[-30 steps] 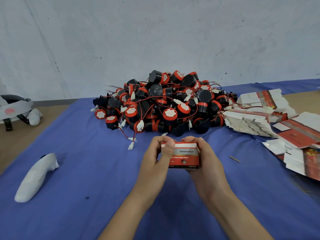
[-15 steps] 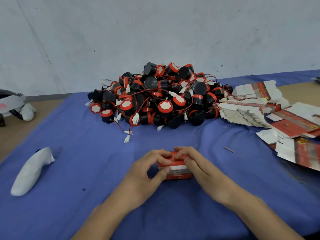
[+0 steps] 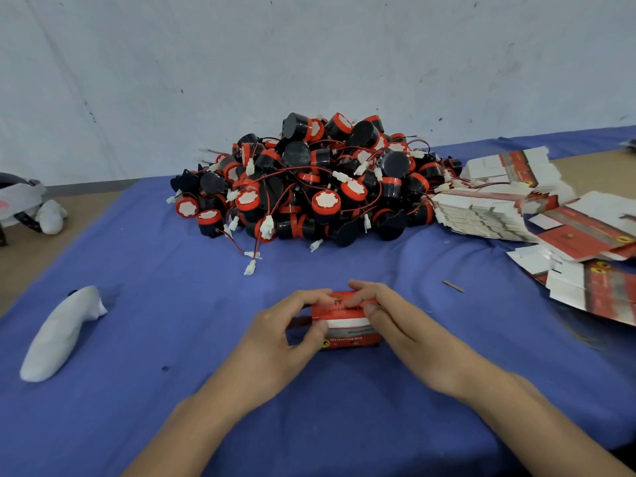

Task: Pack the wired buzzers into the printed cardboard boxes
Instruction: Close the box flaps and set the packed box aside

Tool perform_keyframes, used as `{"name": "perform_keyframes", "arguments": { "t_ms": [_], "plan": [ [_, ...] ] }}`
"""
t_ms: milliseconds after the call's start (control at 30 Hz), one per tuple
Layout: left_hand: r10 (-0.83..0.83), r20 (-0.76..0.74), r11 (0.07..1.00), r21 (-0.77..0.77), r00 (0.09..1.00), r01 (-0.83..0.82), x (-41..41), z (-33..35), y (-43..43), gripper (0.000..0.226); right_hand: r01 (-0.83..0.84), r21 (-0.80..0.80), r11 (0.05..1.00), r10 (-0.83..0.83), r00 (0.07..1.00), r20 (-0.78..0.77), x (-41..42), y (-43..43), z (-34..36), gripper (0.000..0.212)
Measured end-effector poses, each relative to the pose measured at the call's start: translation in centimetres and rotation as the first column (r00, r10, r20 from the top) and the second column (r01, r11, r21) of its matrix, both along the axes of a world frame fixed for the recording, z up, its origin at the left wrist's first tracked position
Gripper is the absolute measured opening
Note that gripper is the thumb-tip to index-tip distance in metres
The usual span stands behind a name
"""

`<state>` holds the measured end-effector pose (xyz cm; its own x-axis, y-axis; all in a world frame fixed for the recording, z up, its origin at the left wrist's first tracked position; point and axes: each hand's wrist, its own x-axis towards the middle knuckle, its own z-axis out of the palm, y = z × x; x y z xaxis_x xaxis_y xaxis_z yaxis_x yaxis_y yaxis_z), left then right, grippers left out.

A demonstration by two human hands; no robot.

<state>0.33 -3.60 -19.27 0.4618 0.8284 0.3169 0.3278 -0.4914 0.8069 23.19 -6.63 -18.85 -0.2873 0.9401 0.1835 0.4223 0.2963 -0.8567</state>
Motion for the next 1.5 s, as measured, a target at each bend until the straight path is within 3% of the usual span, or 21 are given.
{"name": "perform_keyframes", "arguments": {
  "t_ms": [67,133,233,333,367,533,633,800,933,1033,1133,1333,1433,1500],
  "plan": [
    [0.000,-0.114,0.999,0.038,0.993,0.004,-0.3,0.6,0.4,0.023,0.013,0.102,0.995,-0.035,0.974,0.222,0.5,0.0,0.6,0.028],
    [0.004,-0.218,0.997,0.075,0.976,0.013,-0.5,1.1,0.8,0.019,0.002,0.229,0.973,-0.106,0.891,0.442,0.6,0.0,1.3,0.046],
    [0.009,-0.270,0.995,0.097,0.963,0.018,-0.5,1.4,1.0,0.016,-0.100,0.531,0.842,-0.231,0.821,0.522,0.3,-0.3,2.4,0.043],
    [-0.001,-0.284,0.995,0.096,0.959,0.029,-0.6,1.7,1.2,0.013,-0.182,0.594,0.784,-0.289,0.739,0.608,0.2,-0.5,2.7,0.021],
    [-0.008,-0.292,0.995,0.089,0.956,0.035,-0.7,1.7,1.2,0.012,-0.179,0.583,0.792,-0.293,0.728,0.620,0.2,-0.6,2.7,0.029],
    [-0.023,-0.285,0.995,0.084,0.958,0.049,-0.7,1.7,1.3,0.013,-0.218,0.679,0.701,-0.360,0.714,0.601,-0.2,-1.1,2.1,0.052],
    [-0.014,-0.275,0.991,0.125,0.961,0.050,-0.6,1.4,1.2,0.016,-0.165,0.674,0.720,-0.401,0.694,0.598,-0.9,-1.7,1.4,0.054],
    [-0.004,-0.198,0.977,0.209,0.980,0.046,-0.7,0.7,0.8,0.021,0.008,0.759,0.651,-0.531,0.719,0.448,-3.2,-2.5,1.0,0.011],
    [-0.002,-0.191,0.964,0.260,0.982,0.052,-0.7,0.1,0.9,0.024,0.058,0.675,0.736,-0.494,0.728,0.476,-3.5,-2.9,1.1,0.015],
    [-0.001,-0.210,0.963,0.262,0.978,0.057,-0.7,0.0,0.8,0.031,0.096,0.472,0.876,-0.378,0.743,0.552,-3.1,-2.2,0.5,0.007],
    [-0.018,-0.200,0.969,0.237,0.980,0.066,-0.8,-0.1,0.7,0.034,0.088,0.372,0.924,-0.306,0.755,0.580,-2.6,-1.7,0.0,0.015],
    [-0.062,-0.105,0.987,0.143,0.993,0.076,-0.9,0.0,0.0,0.047,0.169,0.337,0.926,-0.281,0.906,0.318,-4.1,-2.4,-1.1,0.021],
    [-0.019,-0.087,0.995,0.095,0.996,0.027,-0.7,0.3,-0.3,0.048,0.174,0.465,0.868,-0.289,0.939,0.188,-4.6,-2.0,-1.6,0.024],
    [0.042,-0.055,0.999,0.008,0.998,-0.042,-0.6,0.3,-0.3,0.037,0.174,0.481,0.859,-0.272,0.952,0.140,-4.7,-1.8,-1.8,0.025]
  ]
}}
